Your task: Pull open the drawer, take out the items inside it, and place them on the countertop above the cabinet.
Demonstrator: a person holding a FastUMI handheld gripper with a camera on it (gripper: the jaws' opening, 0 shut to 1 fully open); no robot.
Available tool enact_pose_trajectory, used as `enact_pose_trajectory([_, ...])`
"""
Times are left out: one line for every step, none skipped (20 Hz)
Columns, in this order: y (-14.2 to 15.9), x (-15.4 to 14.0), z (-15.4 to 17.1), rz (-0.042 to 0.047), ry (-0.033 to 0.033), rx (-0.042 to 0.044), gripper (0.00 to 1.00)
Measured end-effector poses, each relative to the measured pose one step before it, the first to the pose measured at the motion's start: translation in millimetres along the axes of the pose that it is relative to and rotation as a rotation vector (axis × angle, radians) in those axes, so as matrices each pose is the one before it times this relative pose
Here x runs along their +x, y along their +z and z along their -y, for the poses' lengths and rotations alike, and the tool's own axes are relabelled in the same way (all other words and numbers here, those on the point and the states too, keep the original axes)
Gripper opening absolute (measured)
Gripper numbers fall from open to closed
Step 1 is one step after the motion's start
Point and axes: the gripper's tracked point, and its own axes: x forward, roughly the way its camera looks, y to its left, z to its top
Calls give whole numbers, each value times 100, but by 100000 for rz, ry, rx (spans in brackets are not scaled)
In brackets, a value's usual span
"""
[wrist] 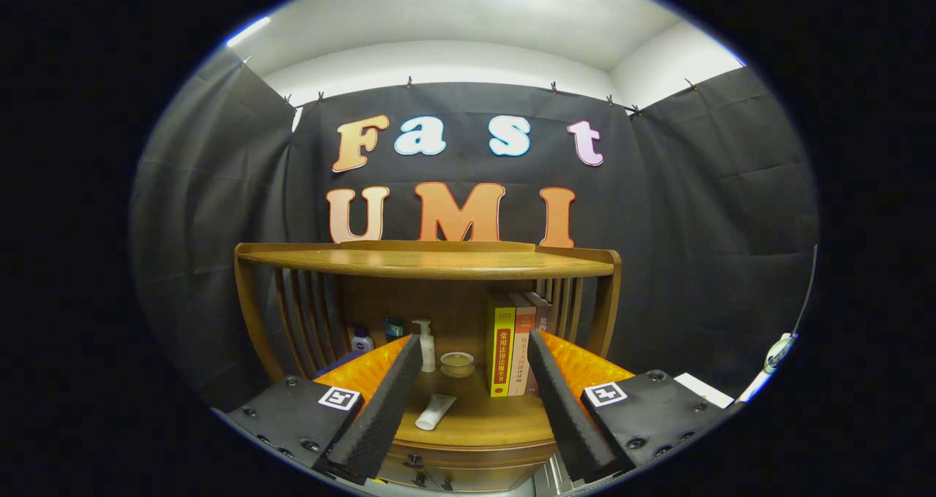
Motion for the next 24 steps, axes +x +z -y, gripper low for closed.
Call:
enact_pose_trajectory([4, 28, 77, 43, -233, 91, 96])
enact_pose_trajectory([-10, -96, 3, 25, -79, 201, 96])
enact_pose_trajectory([-68, -52, -8, -59, -317, 239, 96])
enact_pose_trajectory([-35, -20, -16, -35, -182, 284, 96])
enact_pose_trajectory([-20, -5, 2, -146, -456, 185, 96])
enact_pose_trajectory([-19, -62, 5, -61, -393, 159, 96])
enact_pose_trajectory([79, -43, -22, -16, -349, 208, 96])
enact_pose_trajectory([1, 16, -102, 5, 159, 111, 96])
enact_pose_trajectory([-17, -2, 70, 206, -258, -179, 96])
enact_pose_trajectory([13, 57, 78, 304, -301, -487, 96])
enact_pose_trajectory([-38, -37, 324, 359, -616, -349, 96])
enact_pose_trajectory([-91, 9, 134, 278, -287, -40, 96])
enact_pose_trajectory([-105, -155, 175, 136, -41, 136, 96])
enact_pose_trajectory([-78, -45, 91, -101, -130, 15, 96])
enact_pose_trajectory([-45, 33, 31, -67, -257, -114, 96])
enact_pose_trajectory([-74, -72, 4, 11, -132, -137, 96])
enact_pose_trajectory([-61, 55, 88, -87, -43, -32, 96])
enact_pose_trajectory([109, -127, 352, -192, 268, 176, 96])
enact_pose_trajectory([-52, 37, -77, -172, 459, 281, 96])
enact_pose_trajectory([-84, 29, -152, -184, 451, 81, 96])
enact_pose_trajectory([25, 8, -23, -90, 257, -41, 96])
enact_pose_trajectory([-50, 93, -76, -50, 204, -89, 96])
enact_pose_trajectory([-17, -26, -104, 27, 391, -113, 96])
enact_pose_trajectory([-52, -46, -164, 18, 229, -151, 96])
